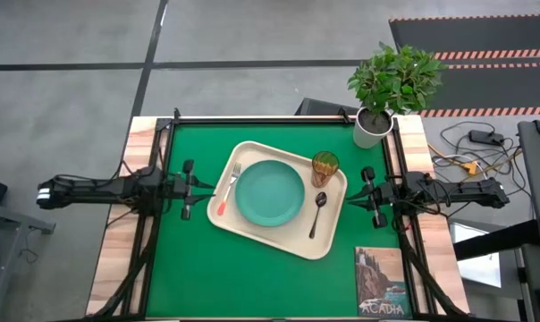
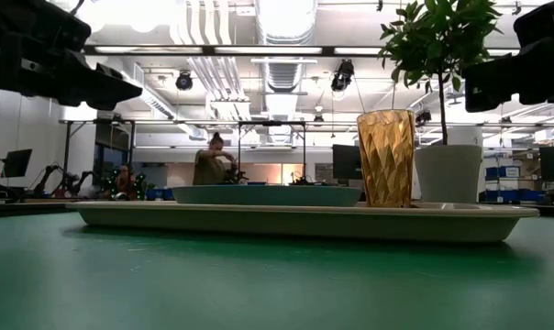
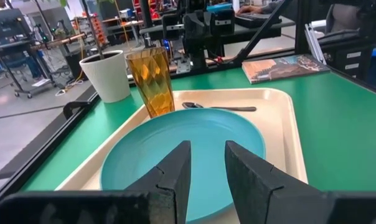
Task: Pick and place plate/cup/fork/spoon on tray
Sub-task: Return to Home Position
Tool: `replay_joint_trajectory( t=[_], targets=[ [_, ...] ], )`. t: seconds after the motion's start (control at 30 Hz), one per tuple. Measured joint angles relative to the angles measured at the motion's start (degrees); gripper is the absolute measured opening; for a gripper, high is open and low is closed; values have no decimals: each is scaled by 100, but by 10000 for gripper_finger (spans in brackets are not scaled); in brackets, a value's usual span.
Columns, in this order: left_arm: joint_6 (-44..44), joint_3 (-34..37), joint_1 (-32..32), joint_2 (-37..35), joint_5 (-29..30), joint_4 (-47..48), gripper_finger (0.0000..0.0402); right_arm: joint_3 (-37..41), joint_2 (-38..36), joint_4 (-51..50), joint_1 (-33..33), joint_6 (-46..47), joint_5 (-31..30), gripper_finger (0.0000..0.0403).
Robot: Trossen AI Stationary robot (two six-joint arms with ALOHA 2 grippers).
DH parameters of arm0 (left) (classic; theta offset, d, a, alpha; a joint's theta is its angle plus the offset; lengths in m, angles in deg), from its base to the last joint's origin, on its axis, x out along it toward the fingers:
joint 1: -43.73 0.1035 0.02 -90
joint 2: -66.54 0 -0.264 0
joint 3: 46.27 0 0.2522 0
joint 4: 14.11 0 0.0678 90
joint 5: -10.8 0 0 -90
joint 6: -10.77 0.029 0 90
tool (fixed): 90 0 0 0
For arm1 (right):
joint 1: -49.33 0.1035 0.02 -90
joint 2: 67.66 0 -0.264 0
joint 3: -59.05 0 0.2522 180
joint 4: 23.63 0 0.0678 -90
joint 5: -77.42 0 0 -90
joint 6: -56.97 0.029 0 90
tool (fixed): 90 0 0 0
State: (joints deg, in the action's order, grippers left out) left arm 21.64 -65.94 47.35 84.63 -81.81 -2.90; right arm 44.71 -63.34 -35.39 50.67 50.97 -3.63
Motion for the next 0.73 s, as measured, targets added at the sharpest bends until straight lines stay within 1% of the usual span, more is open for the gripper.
replay_joint_trajectory(
  t=[0.73],
  targets=[
    [2, 0, 0, 381, 0, 4, 81, 0, 2, -2, 2, 0, 0, 27]
  ],
)
